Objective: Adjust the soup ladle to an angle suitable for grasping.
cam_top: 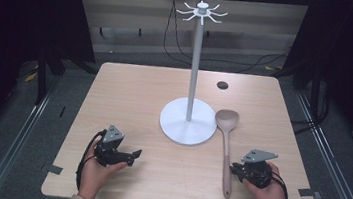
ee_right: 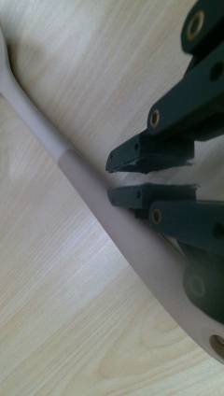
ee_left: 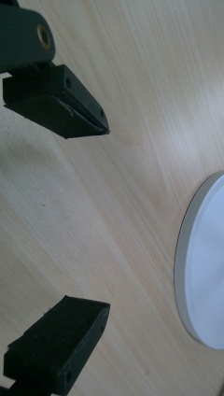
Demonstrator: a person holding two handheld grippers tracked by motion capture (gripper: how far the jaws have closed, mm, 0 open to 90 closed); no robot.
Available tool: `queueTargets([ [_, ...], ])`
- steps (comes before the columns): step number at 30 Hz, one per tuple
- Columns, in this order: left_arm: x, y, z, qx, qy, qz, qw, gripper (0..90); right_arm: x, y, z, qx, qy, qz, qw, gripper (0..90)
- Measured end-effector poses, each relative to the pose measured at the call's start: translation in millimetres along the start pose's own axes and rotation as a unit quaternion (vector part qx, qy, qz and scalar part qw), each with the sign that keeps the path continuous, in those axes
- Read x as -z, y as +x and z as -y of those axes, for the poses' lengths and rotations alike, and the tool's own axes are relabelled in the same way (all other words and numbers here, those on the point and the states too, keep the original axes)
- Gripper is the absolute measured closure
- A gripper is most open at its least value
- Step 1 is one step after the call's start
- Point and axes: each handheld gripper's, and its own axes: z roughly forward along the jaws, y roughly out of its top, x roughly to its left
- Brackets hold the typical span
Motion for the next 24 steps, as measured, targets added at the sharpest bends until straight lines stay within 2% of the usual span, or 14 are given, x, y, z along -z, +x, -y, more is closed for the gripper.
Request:
queueTargets([
  [4, 2.1, 1.9, 1.7, 0.002, 0.0, 0.0, 1.0, 12.7, -2.1, -0.3, -1.4, -0.004, -0.002, -0.011, 0.9999, 90.0],
  [5, 2.3, 1.8, 1.9, 0.005, 0.0, -0.001, 1.0, 12.8, -2.1, -0.1, -1.3, -0.011, -0.001, -0.012, 0.9999, 90.0],
  [8, 2.2, 1.6, 2.0, 0.004, -0.001, 0.0, 1.0, 12.9, -3.0, 0.8, -2.2, -0.008, -0.002, -0.014, 0.9999, 90.0],
  [15, 0.5, -0.1, 2.0, 0.002, 0.003, 0.004, 1.0, 13.0, -10.9, 12.3, -11.9, 0.01, -0.008, -0.036, 0.9993, 90.0],
  [19, 1.0, 0.1, 1.8, 0.001, 0.002, 0.004, 1.0, 13.0, -14.4, 16.1, -15.9, 0.017, -0.01, -0.038, 0.9991, 90.0],
  [24, 0.7, 0.0, 1.6, 0.001, 0.001, 0.006, 1.0, 13.0, -19.0, 21.4, -21.4, 0.011, -0.015, -0.052, 0.9985, 90.0],
])
